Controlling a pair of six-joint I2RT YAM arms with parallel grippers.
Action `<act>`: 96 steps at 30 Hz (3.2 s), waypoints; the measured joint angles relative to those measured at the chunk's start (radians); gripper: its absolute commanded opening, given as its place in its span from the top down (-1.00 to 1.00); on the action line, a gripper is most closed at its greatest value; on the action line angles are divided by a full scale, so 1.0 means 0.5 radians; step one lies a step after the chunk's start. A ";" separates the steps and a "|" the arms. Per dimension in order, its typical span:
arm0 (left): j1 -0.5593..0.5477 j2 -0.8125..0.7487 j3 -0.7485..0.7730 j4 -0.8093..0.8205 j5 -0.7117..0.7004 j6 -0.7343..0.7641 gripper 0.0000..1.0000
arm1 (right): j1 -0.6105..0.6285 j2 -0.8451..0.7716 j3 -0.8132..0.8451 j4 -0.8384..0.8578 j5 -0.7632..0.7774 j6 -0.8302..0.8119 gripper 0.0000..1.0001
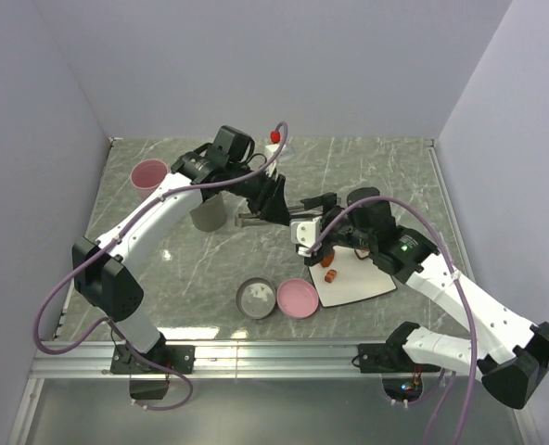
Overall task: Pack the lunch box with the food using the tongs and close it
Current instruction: Pick up the clamp at the center of the board, then pick up the fake food from the plate.
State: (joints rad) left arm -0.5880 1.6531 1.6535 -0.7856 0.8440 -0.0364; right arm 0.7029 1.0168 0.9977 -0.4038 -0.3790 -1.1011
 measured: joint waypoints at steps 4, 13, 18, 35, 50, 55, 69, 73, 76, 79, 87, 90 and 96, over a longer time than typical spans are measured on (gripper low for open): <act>-0.031 -0.003 -0.014 0.001 0.029 0.004 -0.01 | 0.037 0.074 0.046 -0.004 0.063 -0.013 -0.76; -0.074 -0.005 -0.058 -0.011 0.065 0.093 0.00 | 0.080 0.152 0.066 -0.021 0.153 -0.079 -0.11; -0.081 -0.005 -0.068 -0.017 0.067 0.122 0.00 | 0.082 0.160 0.076 -0.071 0.166 -0.095 0.11; -0.108 -0.005 -0.072 -0.043 0.045 0.178 0.01 | 0.089 0.195 0.165 -0.204 0.188 -0.101 0.71; -0.127 -0.057 -0.130 -0.020 -0.201 0.154 0.08 | 0.187 -0.105 0.008 -0.094 0.446 -0.056 -0.98; -0.127 -0.124 -0.155 -0.019 -0.359 0.214 0.00 | 0.192 -0.328 0.017 -0.156 0.538 0.236 -0.99; -0.166 -0.240 -0.485 0.188 -0.790 0.527 -0.09 | -0.546 -0.390 0.519 -0.539 0.420 1.574 -0.99; -0.205 -0.232 -0.597 0.313 -0.858 0.632 -0.13 | -0.857 -0.291 0.660 -0.546 0.211 1.945 -0.99; -0.282 -0.181 -0.582 0.381 -0.920 0.701 -0.17 | -1.073 -0.217 0.684 -0.574 0.042 2.136 -0.99; -0.401 -0.055 -0.494 0.407 -0.977 0.772 -0.24 | -1.325 -0.094 0.699 -0.611 -0.182 2.307 -0.99; -0.652 0.249 -0.359 0.491 -1.097 0.840 -0.30 | -1.704 0.185 0.862 -0.674 -0.527 2.560 -0.99; -0.701 0.324 -0.336 0.510 -1.143 0.833 -0.26 | -1.727 0.185 0.968 -0.691 -0.587 2.572 -0.99; -0.720 0.437 -0.284 0.580 -1.240 0.826 -0.21 | -1.733 0.176 1.035 -0.672 -0.706 2.591 -0.99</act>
State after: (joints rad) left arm -0.9482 1.8717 1.5116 -0.4957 0.2241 0.3767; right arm -0.1638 1.1049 1.5150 -0.7399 -0.7319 0.1944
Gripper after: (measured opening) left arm 0.616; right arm 0.994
